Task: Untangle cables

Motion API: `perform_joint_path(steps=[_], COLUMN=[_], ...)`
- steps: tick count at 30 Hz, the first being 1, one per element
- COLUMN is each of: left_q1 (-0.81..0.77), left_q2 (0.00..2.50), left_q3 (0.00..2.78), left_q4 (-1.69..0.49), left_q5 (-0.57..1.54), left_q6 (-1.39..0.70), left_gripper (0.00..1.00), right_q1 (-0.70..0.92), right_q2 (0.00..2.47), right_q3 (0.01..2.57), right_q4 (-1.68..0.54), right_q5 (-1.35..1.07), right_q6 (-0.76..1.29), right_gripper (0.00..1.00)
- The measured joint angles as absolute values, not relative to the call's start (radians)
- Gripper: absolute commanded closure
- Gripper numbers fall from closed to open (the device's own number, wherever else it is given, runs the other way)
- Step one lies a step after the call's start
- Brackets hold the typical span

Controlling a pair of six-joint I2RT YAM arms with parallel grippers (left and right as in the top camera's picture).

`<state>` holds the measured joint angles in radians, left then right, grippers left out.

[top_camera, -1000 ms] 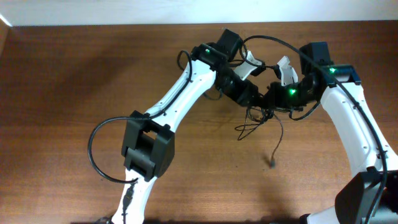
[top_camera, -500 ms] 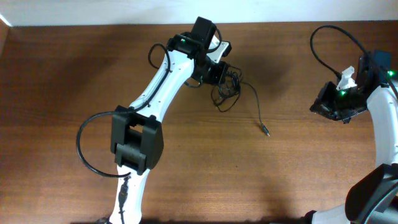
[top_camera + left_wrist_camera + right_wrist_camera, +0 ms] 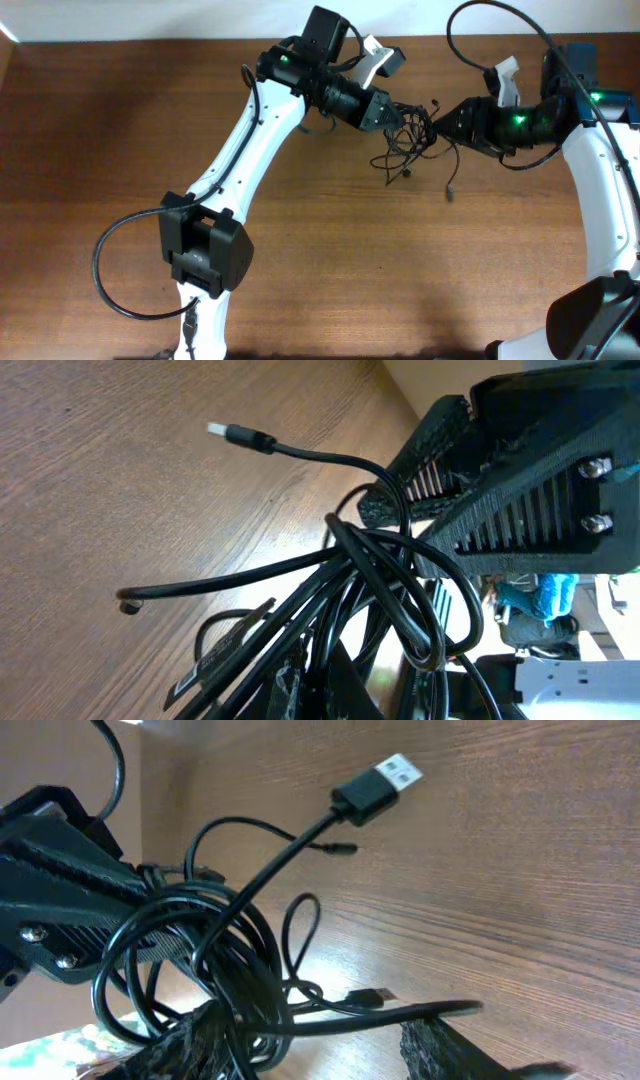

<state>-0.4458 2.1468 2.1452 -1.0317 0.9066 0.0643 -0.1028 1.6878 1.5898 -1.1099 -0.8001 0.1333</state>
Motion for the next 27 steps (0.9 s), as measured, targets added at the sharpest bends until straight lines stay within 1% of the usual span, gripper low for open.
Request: perform_joint_path(steps=[1, 3, 4, 5, 7, 8, 10, 12, 14, 15, 17, 18, 20, 22, 23, 25, 27], left_q1=[-0.446, -0.446, -0.446, -0.445, -0.442, -0.439, -0.423, -0.417, -0.416, -0.415, -0.309, -0.274, -0.300, -0.350, -0.380, -0.477, -0.534], left_q2=[2.147, 2.147, 2.147, 2.147, 2.147, 2.147, 2.147, 2.148, 2.149, 2.149, 2.147, 2.147, 2.147, 2.147, 2.147, 2.146, 2.127], left_q3=[2.145, 2.145, 2.145, 2.145, 2.145, 2.145, 2.145, 2.145, 2.145, 2.145, 2.145, 2.145, 2.145, 2.145, 2.145, 2.145, 2.145], left_q4=[-1.031, -1.028, -1.028, -1.028, -1.028, -1.028, -1.026, -1.024, -1.032, -1.055, -1.108, -1.116, -1.122, -1.129, -1.131, -1.134, -1.134], left_q5=[0.917, 0.933, 0.952, 0.987, 1.032, 1.039, 1.040, 1.038, 1.019, 0.981, 0.833, 0.778, 0.735, 0.752, 0.769, 0.800, 0.804], left_q6=[0.064, 0.064, 0.064, 0.064, 0.064, 0.064, 0.063, 0.063, 0.062, 0.062, 0.060, 0.060, 0.060, 0.061, 0.062, 0.118, 0.210], left_gripper=[0.96, 0.99, 1.00, 1.00, 1.00, 1.00, 1.00, 0.96, 0.87, 0.84, 0.70, 0.66, 0.72, 0.71, 0.67, 0.55, 0.54], right_q1=[-0.103, -0.099, -0.082, -0.051, 0.005, 0.023, 0.038, 0.041, 0.053, 0.049, -0.017, -0.014, 0.001, 0.002, 0.002, 0.002, 0.002], right_q2=[1.688, 1.688, 1.688, 1.688, 1.688, 1.687, 1.687, 1.686, 1.686, 1.686, 1.691, 1.691, 1.691, 1.691, 1.691, 1.691, 1.691], right_q3=[1.590, 1.590, 1.590, 1.590, 1.594, 1.597, 1.600, 1.604, 1.609, 1.612, 1.611, 1.611, 1.611, 1.611, 1.611, 1.611, 1.611], right_q4=[-1.107, -1.098, -1.085, -1.072, -1.033, -1.016, -1.001, -1.024, -1.065, -1.100, -1.114, -1.116, -1.123, -1.137, -1.145, -1.149, -1.152], right_q5=[-0.801, -0.804, -0.804, -0.803, -0.791, -0.784, -0.764, -0.704, -0.625, -0.514, -0.345, -0.310, -0.311, -0.311, -0.312, -0.315, -0.315], right_q6=[0.136, 0.136, 0.138, 0.139, 0.160, 0.179, 0.215, 0.246, 0.272, 0.296, 0.318, 0.321, 0.327, 0.344, 0.347, 0.356, 0.359], right_gripper=[0.42, 0.45, 0.48, 0.54, 0.80, 0.96, 0.96, 0.96, 0.96, 0.96, 0.96, 0.96, 0.96, 0.96, 0.96, 0.96, 0.96])
